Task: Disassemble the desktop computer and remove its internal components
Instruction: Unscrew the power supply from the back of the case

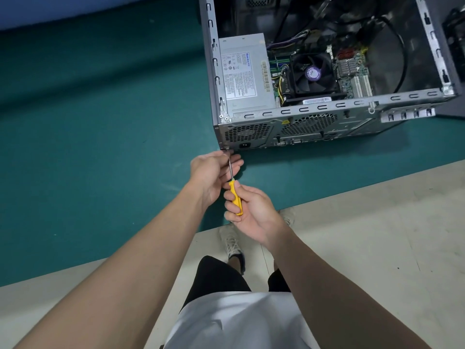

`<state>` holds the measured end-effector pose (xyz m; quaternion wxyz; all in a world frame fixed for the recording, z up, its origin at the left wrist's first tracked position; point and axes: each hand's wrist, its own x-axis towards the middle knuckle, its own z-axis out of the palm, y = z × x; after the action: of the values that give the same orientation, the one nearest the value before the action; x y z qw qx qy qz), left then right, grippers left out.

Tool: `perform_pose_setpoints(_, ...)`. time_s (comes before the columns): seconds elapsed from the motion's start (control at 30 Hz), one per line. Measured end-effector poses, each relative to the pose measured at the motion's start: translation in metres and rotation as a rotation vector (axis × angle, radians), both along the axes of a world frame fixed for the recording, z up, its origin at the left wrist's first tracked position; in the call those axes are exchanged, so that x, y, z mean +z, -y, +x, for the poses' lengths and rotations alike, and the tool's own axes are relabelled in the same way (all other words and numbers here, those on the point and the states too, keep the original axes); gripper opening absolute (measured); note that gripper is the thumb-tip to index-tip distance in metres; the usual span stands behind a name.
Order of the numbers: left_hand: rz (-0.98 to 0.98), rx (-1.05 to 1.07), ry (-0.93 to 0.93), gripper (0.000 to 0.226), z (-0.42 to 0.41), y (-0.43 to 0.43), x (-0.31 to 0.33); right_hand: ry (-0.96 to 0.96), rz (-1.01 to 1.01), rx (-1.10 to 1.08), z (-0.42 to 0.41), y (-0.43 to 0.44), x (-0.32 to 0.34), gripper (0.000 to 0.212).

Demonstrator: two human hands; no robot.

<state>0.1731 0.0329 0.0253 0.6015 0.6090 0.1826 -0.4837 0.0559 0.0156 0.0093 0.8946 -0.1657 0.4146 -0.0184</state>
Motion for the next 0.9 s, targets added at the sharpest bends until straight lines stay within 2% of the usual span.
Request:
perform_pose_setpoints(0.07,0.021,-0.030,0.027,0.016,0.001,0.001,0.000,-0.136,-0.232,0.123,0.005,-0.003,-0.001,0.018)
perform_pose_setpoints(0.2,0.054,-0.034,0.053,0.014,0.001,0.002,0.000,-0.439,-0.987,0.473,0.014,-0.014,0.003,0.014)
perform_pose_setpoints(0.27,0.058,-0.024,0.060,0.009,-0.001,0.003,0.001,-0.568,-1.217,0.541,0.018,-0.021,0.006,0.013)
perform_pose_setpoints(0.33,0.073,-0.021,0.081,0.008,-0.003,0.005,0.003,-0.654,-1.261,0.538,0.024,-0.026,0.010,0.015)
perform_pose_setpoints(0.43,0.106,-0.012,0.098,0.013,-0.005,0.009,0.004,-0.655,-1.122,0.486,0.025,-0.020,0.015,0.008)
perform_pose_setpoints(0.5,0.113,-0.016,0.106,0.015,-0.005,0.011,0.006,-0.538,-0.839,0.403,0.017,-0.008,0.020,0.011)
perform_pose_setpoints(0.57,0.102,-0.035,0.109,0.009,-0.006,0.011,0.007,-0.294,-0.403,0.312,0.003,0.004,0.026,0.016)
perform_pose_setpoints(0.6,0.096,-0.043,0.110,0.008,-0.005,0.011,0.008,-0.195,-0.252,0.293,-0.004,0.008,0.029,0.016)
perform_pose_setpoints(0.63,0.090,-0.045,0.110,0.009,-0.005,0.011,0.009,-0.133,-0.192,0.317,-0.010,0.012,0.031,0.017)
perform_pose_setpoints(0.67,0.086,-0.041,0.108,0.010,-0.004,0.010,0.008,-0.116,-0.216,0.375,-0.012,0.013,0.032,0.018)
perform_pose_setpoints(0.7,0.083,-0.039,0.106,0.010,-0.004,0.009,0.007,-0.145,-0.323,0.450,-0.012,0.013,0.031,0.018)
perform_pose_setpoints(0.83,0.147,-0.060,0.152,0.009,-0.006,0.009,0.006,-0.483,-0.987,0.797,0.002,0.002,0.025,0.016)
perform_pose_setpoints(0.9,0.211,-0.083,0.213,0.012,-0.008,0.011,0.004,-0.574,-1.122,0.807,0.003,-0.003,0.022,0.022)
